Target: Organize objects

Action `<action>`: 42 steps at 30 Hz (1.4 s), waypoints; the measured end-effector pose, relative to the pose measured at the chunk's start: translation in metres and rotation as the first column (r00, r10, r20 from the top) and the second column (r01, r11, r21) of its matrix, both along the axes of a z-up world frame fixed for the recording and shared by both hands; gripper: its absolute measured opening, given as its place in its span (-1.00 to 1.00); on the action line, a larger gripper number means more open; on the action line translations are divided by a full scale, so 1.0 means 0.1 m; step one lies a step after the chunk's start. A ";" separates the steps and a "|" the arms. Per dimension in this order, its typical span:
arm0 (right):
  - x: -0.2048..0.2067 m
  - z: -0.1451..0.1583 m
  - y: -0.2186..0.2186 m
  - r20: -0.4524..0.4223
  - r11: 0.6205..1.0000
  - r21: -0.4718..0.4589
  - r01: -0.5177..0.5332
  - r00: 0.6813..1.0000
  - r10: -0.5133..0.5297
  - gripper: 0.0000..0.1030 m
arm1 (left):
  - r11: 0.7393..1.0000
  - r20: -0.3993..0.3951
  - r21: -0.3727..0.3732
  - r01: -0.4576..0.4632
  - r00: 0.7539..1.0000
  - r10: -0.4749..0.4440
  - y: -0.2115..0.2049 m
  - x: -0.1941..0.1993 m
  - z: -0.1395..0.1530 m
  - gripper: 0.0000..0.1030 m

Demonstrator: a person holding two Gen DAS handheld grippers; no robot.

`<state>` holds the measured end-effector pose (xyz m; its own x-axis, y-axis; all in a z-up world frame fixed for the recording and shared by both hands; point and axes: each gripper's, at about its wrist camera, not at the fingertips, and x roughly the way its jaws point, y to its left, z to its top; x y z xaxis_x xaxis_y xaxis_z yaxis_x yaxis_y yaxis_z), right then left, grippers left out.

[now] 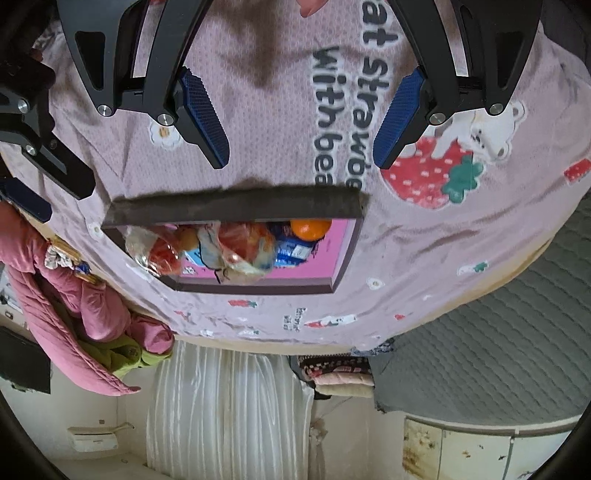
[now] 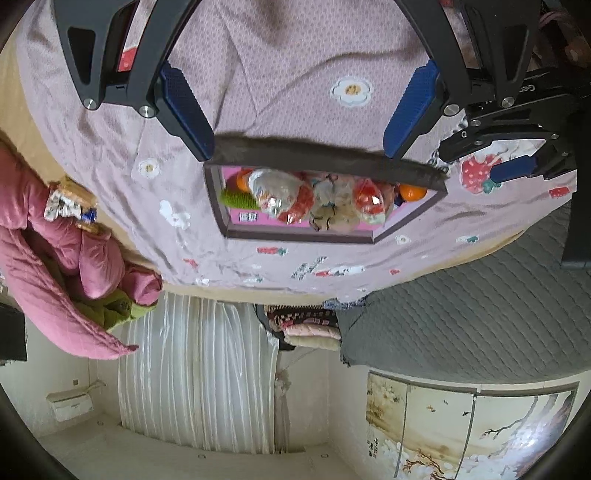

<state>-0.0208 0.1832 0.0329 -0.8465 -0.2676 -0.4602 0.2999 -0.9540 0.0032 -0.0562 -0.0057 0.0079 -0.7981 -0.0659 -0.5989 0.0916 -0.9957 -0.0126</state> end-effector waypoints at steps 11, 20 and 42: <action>0.15 -0.20 0.03 0.055 0.999 0.031 0.011 0.998 -0.013 0.80 | 1.000 0.046 0.021 -0.009 0.999 0.008 -0.10 0.13 -0.15 0.58; 0.24 -0.29 0.01 0.062 0.998 0.057 0.009 0.998 -0.012 0.80 | 0.999 0.075 0.038 0.001 0.997 -0.003 -0.11 0.21 -0.26 0.58; 0.20 -0.40 -0.13 0.088 0.997 0.081 -0.022 0.996 0.015 0.80 | 1.000 0.086 0.029 0.001 0.996 -0.004 -0.07 0.20 -0.32 0.58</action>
<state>-0.0007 0.1704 -0.0070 -0.7974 -0.2416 -0.5531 0.3195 -0.9464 -0.0473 -0.0362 -0.0130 -0.0238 -0.7435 -0.0460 -0.6671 0.0912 -0.9953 -0.0330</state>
